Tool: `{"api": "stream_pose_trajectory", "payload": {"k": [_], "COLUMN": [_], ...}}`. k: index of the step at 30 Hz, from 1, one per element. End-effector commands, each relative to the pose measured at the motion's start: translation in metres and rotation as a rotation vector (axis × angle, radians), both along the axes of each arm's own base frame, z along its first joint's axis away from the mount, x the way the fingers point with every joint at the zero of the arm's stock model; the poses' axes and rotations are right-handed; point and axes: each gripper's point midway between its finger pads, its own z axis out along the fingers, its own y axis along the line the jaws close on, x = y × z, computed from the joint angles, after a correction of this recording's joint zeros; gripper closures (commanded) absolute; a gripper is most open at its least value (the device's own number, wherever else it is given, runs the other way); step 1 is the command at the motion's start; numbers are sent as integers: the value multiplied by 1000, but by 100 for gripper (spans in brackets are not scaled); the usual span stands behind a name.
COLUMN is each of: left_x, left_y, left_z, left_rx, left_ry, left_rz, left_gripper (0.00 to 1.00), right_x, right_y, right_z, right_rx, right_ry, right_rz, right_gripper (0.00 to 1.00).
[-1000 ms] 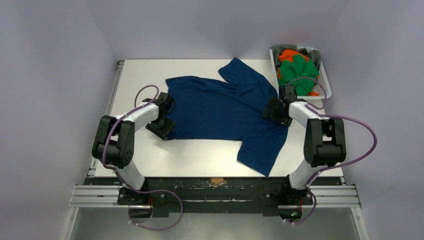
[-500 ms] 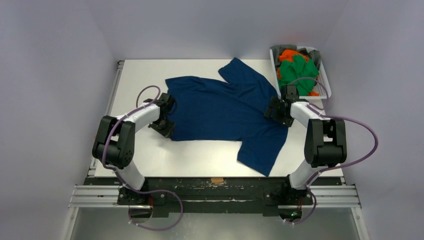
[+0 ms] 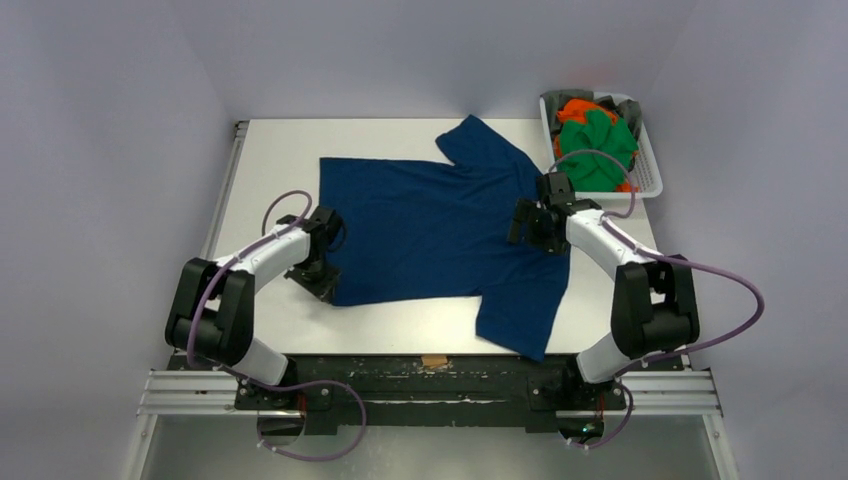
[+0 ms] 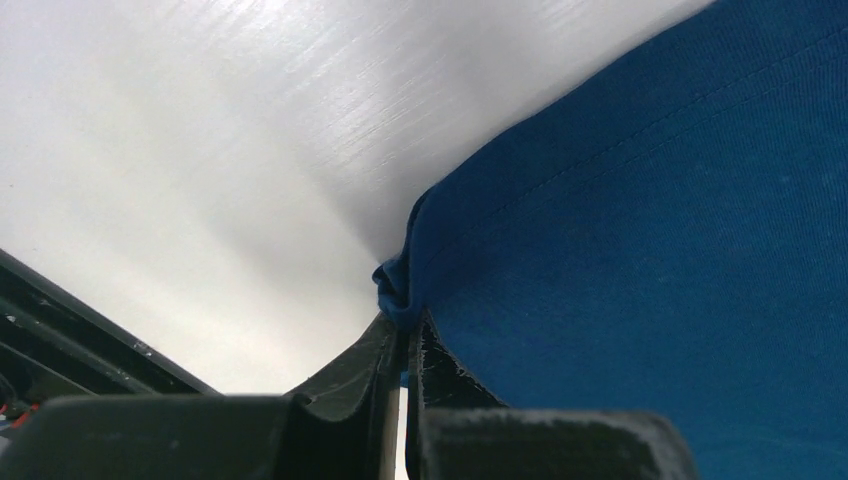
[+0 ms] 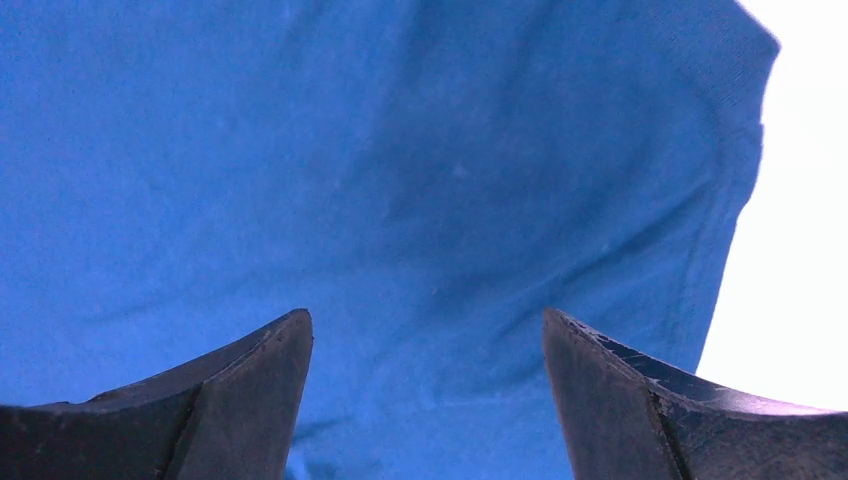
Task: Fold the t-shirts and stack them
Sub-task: Grab the side of the flattened tshirt closest away from the robot with both arms
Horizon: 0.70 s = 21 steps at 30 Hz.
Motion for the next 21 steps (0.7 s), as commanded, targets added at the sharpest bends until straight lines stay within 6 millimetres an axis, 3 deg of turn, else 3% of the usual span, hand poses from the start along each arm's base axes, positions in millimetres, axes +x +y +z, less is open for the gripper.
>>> {"api": "stream_pose_trajectory", "payload": {"k": [1,4,10,21], "left_x": [-16,-25,-20,0], "left_y": [10,15,20,18], "left_z": [6,3,13,18], "left_rx": [37,46,69,63], "left_ry": [14,21,-33,-115], "left_rz": [-6,-9,-30,-82], "left_gripper": [100,100,100,100], "right_x": [-53,-89,-147,-222], "right_y": [13,25,37,49], "right_z": [-7,-8,2,-18], "right_rx": [-21,-11,-16,45], "right_ry": [125,199,297,419], "right_rz": [64,116,158,97], "right_gripper": [19,21,22,34]}}
